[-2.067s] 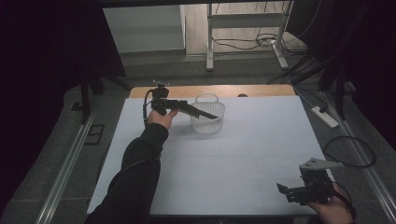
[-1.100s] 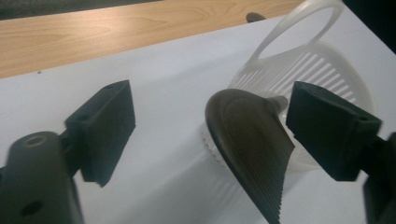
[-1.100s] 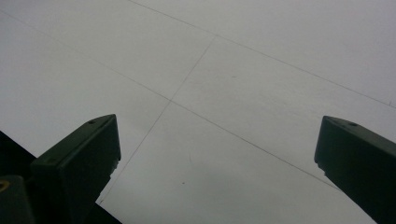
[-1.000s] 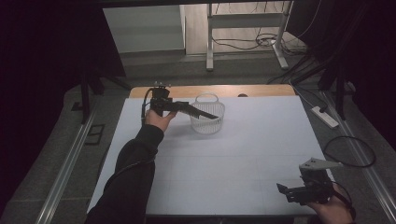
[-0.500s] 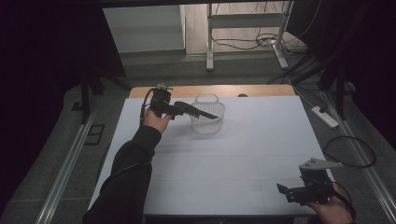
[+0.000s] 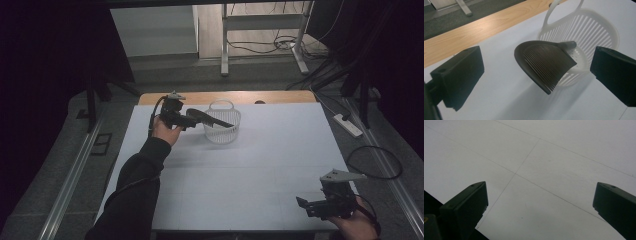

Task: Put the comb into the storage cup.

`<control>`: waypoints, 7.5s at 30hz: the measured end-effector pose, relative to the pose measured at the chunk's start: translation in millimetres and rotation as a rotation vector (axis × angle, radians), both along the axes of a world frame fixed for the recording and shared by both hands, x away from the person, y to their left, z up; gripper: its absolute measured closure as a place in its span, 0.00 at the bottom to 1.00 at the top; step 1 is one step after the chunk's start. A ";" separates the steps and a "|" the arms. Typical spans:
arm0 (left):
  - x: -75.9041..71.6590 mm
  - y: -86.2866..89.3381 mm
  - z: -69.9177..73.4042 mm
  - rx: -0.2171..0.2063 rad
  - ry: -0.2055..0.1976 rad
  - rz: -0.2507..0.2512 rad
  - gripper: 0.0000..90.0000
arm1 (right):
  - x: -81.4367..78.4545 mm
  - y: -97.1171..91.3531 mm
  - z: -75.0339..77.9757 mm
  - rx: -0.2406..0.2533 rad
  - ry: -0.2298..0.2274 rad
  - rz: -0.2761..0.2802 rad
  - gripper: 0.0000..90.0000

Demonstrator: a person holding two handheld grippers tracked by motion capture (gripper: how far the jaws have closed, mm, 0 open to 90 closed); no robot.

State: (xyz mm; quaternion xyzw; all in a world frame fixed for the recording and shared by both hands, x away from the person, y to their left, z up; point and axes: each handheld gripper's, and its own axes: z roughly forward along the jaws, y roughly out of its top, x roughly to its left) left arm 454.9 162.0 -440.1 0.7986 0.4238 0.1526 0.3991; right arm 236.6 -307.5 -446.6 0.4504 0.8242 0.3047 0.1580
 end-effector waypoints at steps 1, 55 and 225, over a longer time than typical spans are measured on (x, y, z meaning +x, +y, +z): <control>-0.6 0.0 0.3 0.006 -0.004 -0.002 0.00 | 0.0 0.0 0.0 0.000 0.001 0.000 0.00; -44.7 23.8 -7.5 -0.031 -0.017 -0.037 0.00 | -1.0 -0.3 0.7 -0.005 -0.016 -0.018 0.00; -196.2 79.9 -1.0 -0.160 -0.029 -0.011 0.00 | -2.8 1.7 1.7 -0.006 -0.032 0.005 0.00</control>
